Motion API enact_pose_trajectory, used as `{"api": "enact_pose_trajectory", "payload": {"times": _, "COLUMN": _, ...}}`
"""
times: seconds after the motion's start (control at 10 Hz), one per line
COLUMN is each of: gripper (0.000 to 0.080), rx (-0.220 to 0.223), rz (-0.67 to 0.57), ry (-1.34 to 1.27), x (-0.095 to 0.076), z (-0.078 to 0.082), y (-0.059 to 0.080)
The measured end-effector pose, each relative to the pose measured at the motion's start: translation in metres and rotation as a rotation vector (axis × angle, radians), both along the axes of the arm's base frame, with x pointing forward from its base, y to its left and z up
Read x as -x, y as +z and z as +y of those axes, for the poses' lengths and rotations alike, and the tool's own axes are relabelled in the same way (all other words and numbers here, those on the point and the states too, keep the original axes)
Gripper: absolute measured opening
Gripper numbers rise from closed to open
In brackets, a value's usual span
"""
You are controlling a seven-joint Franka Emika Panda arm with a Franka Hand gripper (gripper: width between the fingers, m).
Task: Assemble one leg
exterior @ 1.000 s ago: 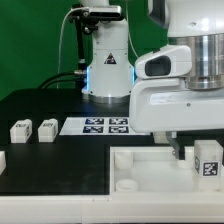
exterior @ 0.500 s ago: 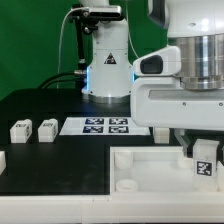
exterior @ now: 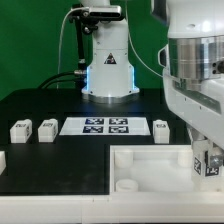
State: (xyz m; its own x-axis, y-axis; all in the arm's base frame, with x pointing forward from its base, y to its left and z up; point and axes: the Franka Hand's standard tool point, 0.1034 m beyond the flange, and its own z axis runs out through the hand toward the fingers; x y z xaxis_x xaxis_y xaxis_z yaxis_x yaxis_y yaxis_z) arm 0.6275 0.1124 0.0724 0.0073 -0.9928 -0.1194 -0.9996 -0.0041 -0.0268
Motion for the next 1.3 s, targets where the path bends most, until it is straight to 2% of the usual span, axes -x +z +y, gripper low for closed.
{"api": "enact_pose_trajectory", "payload": {"times": 0.1, "gripper": 0.0291, "rx": -0.017, "rz": 0.013, "ry": -0.137, "x": 0.0, "z": 0.0, "y": 0.0}}
{"api": "enact_pose_trajectory", "payload": {"times": 0.3, "gripper": 0.0291, "rx": -0.011, "rz": 0.023, "ry": -0.267, "x": 0.0, "z": 0.002, "y": 0.0}}
{"api": "enact_pose_trajectory", "payload": {"times": 0.4, "gripper": 0.0345, "rx": -0.008, "rz": 0.025, "ry": -0.276, "x": 0.001, "z": 0.001, "y": 0.0}}
{"api": "enact_pose_trajectory", "payload": {"times": 0.5, "gripper": 0.0499, "rx": -0.007, "rz": 0.025, "ry": -0.265, "x": 0.001, "z": 0.001, "y": -0.001}}
{"api": "enact_pose_trajectory", "payload": {"times": 0.6, "gripper": 0.0499, "rx": -0.007, "rz": 0.025, "ry": -0.264, "x": 0.001, "z": 0.002, "y": -0.001}}
{"api": "enact_pose_trajectory", "payload": {"times": 0.7, "gripper": 0.0617, "rx": -0.007, "rz": 0.025, "ry": -0.263, "x": 0.001, "z": 0.002, "y": -0.001}}
{"api": "enact_pose_trajectory", "payload": {"times": 0.9, "gripper": 0.0644, "rx": -0.006, "rz": 0.007, "ry": -0.237, "x": 0.005, "z": 0.005, "y": 0.001}}
{"api": "enact_pose_trajectory", "payload": {"times": 1.0, "gripper": 0.0648, "rx": -0.01, "rz": 0.005, "ry": -0.224, "x": 0.013, "z": 0.01, "y": 0.01}}
{"api": "enact_pose_trajectory", "payload": {"times": 1.2, "gripper": 0.0649, "rx": -0.035, "rz": 0.025, "ry": -0.192, "x": 0.021, "z": 0.029, "y": 0.042}}
{"api": "enact_pose_trajectory", "payload": {"times": 1.3, "gripper": 0.0649, "rx": -0.033, "rz": 0.023, "ry": -0.185, "x": 0.021, "z": 0.027, "y": 0.04}}
